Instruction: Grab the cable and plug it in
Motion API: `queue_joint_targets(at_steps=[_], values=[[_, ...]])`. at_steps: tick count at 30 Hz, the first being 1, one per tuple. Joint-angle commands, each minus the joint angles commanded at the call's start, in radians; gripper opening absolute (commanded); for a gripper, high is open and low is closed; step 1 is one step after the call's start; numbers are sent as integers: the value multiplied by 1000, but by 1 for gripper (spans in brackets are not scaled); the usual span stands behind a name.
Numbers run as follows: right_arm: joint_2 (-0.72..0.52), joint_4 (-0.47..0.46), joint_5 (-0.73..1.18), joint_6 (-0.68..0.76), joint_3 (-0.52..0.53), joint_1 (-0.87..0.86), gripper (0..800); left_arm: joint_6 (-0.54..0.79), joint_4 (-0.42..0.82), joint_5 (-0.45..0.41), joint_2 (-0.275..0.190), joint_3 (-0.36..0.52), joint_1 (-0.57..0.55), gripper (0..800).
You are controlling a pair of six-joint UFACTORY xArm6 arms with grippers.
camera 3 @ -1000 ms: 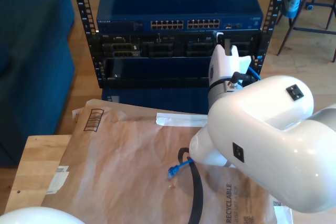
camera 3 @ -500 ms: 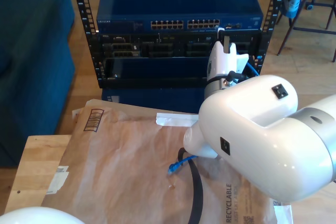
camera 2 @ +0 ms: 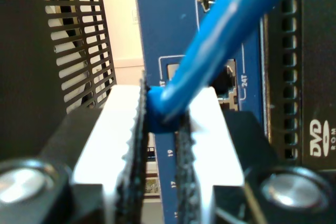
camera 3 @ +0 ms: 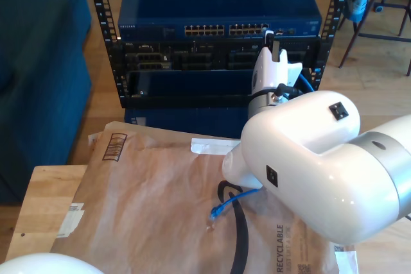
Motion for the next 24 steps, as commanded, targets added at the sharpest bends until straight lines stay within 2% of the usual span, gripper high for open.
queue_joint_targets(at_steps=[24], values=[[20,0,-6,0,-23,0,0,0,0,0,0,0,0,800]])
